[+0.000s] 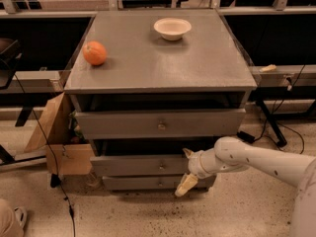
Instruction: Open middle drawer
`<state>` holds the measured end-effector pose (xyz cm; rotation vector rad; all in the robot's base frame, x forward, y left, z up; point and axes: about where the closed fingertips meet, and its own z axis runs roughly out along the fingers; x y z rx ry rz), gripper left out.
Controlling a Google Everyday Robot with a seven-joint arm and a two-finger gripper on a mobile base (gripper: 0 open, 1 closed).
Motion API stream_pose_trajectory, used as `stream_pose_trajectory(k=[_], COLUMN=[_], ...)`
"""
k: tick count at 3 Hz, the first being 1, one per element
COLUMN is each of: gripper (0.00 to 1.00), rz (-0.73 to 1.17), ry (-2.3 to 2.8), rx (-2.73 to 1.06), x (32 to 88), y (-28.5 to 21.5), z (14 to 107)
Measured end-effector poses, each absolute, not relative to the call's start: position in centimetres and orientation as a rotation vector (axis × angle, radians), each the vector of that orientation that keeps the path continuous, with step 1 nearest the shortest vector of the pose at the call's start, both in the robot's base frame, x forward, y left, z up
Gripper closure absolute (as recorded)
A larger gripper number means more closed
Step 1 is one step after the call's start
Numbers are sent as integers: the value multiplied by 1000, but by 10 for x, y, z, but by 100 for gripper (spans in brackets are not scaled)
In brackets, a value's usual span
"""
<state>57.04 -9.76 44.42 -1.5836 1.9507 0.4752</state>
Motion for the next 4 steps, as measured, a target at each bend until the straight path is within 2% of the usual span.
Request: stream_pose_trajectory(k=[2, 4], gripper=[0, 50], rz=[443, 423], ry=[1969, 2008], rx=[-1573, -1576], x=[594, 601], y=[-101, -105], z=[426, 422])
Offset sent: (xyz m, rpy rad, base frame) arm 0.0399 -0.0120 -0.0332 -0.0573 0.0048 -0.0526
